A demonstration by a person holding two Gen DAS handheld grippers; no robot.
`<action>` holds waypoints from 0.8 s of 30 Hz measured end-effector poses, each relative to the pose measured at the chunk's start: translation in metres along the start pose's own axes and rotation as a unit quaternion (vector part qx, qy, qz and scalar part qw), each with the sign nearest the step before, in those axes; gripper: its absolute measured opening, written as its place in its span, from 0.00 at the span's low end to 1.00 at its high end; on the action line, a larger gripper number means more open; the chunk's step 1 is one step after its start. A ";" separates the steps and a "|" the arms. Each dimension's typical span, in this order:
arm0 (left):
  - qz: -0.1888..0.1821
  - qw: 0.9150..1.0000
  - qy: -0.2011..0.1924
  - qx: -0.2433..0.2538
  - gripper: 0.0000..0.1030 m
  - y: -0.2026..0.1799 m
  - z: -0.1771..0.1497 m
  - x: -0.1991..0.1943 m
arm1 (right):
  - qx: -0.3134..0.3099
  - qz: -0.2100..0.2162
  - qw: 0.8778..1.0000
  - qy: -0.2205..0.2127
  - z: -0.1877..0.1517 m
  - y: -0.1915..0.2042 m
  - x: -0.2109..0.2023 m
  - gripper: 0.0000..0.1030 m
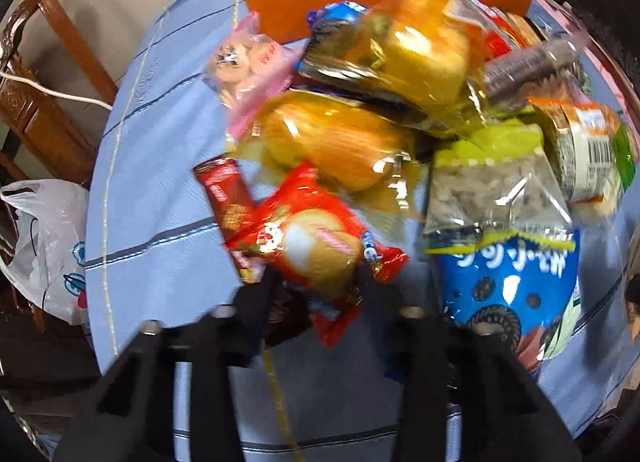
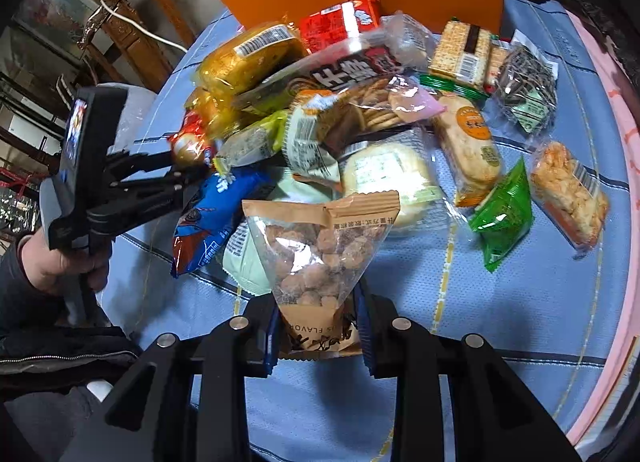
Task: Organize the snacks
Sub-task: 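Grasp the red cake packet with the left tool while the right tool grasps the brown nut bag, then carry both packets into the orange box and open both tools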
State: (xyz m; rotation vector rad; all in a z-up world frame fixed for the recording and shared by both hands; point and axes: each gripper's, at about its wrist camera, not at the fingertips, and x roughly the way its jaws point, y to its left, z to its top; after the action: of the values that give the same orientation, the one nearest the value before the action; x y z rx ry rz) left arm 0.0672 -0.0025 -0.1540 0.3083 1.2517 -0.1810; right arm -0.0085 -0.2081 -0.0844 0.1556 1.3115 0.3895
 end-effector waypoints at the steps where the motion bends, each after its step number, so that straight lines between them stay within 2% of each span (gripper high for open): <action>1: -0.023 1.000 0.006 -0.018 0.32 0.007 0.001 -0.002 | -0.003 0.000 1.000 -0.001 0.001 0.001 0.001 0.30; 3: -0.039 0.999 0.000 -0.032 0.28 0.016 -0.002 -0.012 | -0.007 0.002 1.000 -0.005 0.004 0.000 -0.002 0.30; 4: -0.042 0.999 -0.009 -0.033 0.18 0.021 -0.004 -0.019 | -0.009 0.005 1.000 -0.009 0.007 0.000 -0.006 0.30; 7: -0.067 0.996 -0.028 -0.047 0.13 0.034 -0.009 -0.043 | -0.018 0.013 0.999 -0.026 0.016 0.001 -0.020 0.30; 9: -0.063 0.996 -0.040 -0.048 0.12 0.037 -0.009 -0.054 | -0.023 0.021 0.999 -0.039 0.022 0.000 -0.031 0.30; 11: -0.075 0.995 -0.048 -0.056 0.12 0.042 -0.007 -0.060 | -0.032 0.026 0.998 -0.047 0.030 0.001 -0.038 0.30; 17: -0.099 0.990 -0.049 -0.087 0.11 0.058 -0.003 -0.063 | -0.034 0.035 0.997 -0.060 0.048 0.005 -0.045 0.30; 20: -0.094 0.989 -0.078 -0.078 0.11 0.060 0.003 -0.085 | -0.033 0.046 0.995 -0.076 0.060 0.008 -0.055 0.30; 24: -0.097 0.984 -0.132 -0.066 0.11 0.064 0.031 -0.124 | -0.040 0.050 0.991 -0.119 0.085 0.007 -0.080 0.30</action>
State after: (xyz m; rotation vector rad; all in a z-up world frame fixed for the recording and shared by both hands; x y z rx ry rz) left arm 0.0766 0.0438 -0.0187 0.0453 1.0226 -0.2951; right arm 0.0553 -0.2218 0.0121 0.1959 1.0544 0.4926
